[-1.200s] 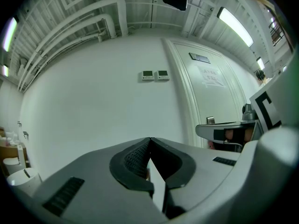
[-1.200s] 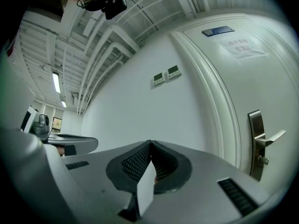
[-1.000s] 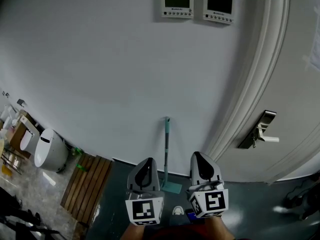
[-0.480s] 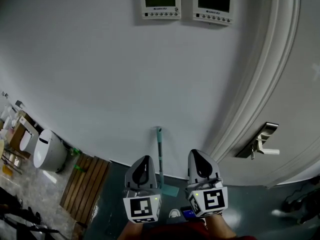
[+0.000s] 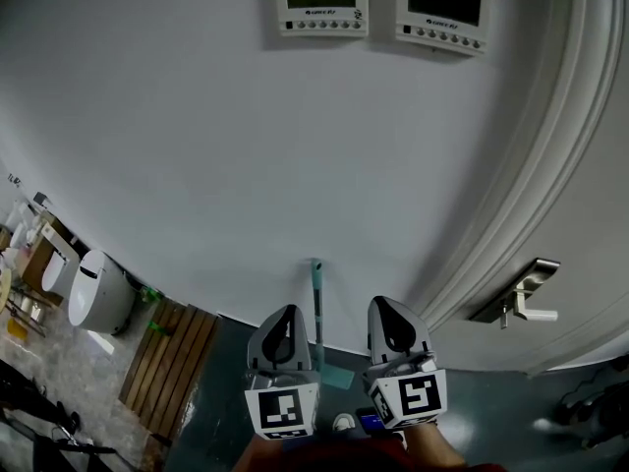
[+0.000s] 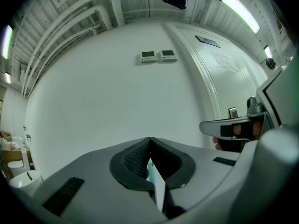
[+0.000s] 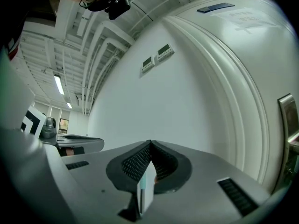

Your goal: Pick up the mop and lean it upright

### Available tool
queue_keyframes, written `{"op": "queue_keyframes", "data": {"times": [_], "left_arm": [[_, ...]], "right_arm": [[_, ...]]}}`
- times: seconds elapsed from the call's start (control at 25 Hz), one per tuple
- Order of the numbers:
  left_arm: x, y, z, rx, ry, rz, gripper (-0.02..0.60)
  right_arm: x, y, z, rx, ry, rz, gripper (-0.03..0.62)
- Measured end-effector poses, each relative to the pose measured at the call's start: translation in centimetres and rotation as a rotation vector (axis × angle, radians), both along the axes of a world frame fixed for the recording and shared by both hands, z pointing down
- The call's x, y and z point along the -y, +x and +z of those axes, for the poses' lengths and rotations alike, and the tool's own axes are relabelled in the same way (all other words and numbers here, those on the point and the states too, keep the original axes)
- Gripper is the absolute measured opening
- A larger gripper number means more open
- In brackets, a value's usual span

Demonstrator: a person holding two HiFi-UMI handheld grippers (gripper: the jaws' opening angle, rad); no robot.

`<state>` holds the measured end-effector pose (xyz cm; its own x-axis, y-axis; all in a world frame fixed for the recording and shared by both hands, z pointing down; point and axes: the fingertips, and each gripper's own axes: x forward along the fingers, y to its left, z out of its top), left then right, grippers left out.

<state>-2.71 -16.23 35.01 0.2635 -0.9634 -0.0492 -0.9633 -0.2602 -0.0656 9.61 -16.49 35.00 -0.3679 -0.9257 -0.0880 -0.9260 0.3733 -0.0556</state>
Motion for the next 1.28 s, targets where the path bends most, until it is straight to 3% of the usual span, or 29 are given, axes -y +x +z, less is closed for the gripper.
{"op": "queue_keyframes", "data": {"times": [0.44, 0.84, 0.96, 1.28], "left_arm": [[2.6, -1.6, 0.5, -0.019, -0.010, 0.051, 0.015], [2.8, -3.3, 0.6, -0.028, -0.016, 0.046, 0.014], [2.5, -3.7, 0.7, -0.023, -0.017, 0.043, 0.015], [1.8, -4.8, 0.6, -0.026, -0.019, 0.016, 0.014]], "right_arm": [[2.1, -2.2, 1.1, -0.030, -0.024, 0.045, 0.015], [4.5, -5.5, 4.6, -0.083, -0.081, 0.006, 0.019], [5.6, -6.3, 6.5, -0.085, -0.137, 0.003, 0.087], [8.7, -8.2, 9.8, -0.124, -0.200, 0.011, 0.122]]}}
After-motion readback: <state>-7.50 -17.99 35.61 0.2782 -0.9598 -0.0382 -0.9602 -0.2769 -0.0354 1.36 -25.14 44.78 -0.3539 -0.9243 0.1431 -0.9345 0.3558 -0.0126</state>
